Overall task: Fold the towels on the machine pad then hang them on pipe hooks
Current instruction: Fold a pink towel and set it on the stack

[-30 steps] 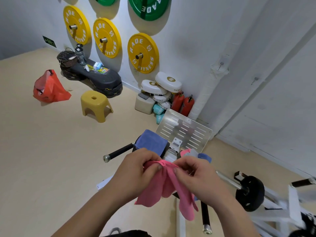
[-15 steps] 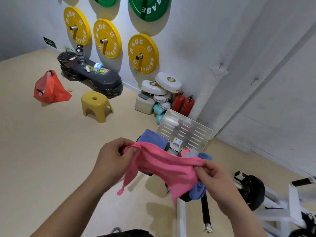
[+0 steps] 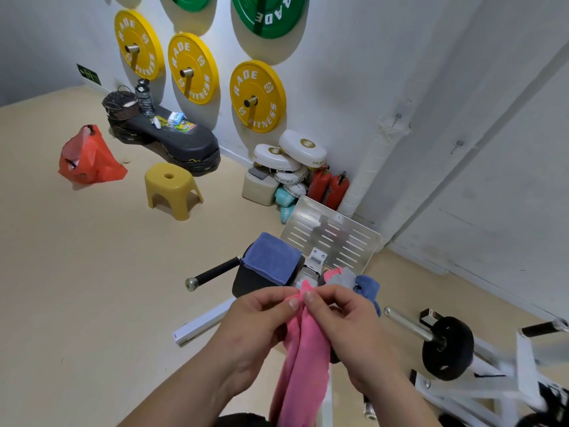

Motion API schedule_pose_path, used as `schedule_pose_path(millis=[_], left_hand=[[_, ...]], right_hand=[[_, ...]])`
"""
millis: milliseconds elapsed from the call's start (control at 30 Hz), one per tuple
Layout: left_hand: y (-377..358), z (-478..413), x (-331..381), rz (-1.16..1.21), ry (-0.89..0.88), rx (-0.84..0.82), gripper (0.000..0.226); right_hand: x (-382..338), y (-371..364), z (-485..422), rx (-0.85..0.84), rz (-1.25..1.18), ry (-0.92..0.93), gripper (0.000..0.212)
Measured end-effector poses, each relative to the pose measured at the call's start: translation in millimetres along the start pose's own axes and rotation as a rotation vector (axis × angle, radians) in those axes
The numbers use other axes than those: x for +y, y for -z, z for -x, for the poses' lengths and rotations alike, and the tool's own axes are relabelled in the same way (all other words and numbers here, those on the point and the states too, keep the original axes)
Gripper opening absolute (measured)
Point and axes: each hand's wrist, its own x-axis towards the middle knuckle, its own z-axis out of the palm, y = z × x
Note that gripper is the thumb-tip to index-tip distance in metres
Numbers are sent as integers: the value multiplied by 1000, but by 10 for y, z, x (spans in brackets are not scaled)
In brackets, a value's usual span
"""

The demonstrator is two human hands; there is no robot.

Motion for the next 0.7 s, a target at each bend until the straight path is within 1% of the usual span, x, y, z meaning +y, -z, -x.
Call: schedule_pose_path(millis=[67, 200, 233, 333, 433, 567, 700], left_hand=[[6, 2, 18, 43, -11, -8, 21], [17, 18, 29, 191, 4, 65, 36], [13, 30, 29, 205, 5, 68, 36], [0, 66, 5, 225, 22, 56, 27], [9, 67, -14, 227, 25, 68, 19], [20, 53, -37, 196, -1, 79, 21], [16, 64, -65, 133, -23, 74, 20]], right_hand=[[-14, 13, 8, 15, 26, 32, 11], [12, -52, 34, 4, 10, 39, 11], [26, -70, 42, 3, 4, 39, 10], [65, -80, 50, 20, 31, 54, 11], [113, -71, 49, 54, 98, 103, 17], [131, -125, 96, 51, 181, 172, 22], [203, -152, 69, 149, 333, 301, 21]])
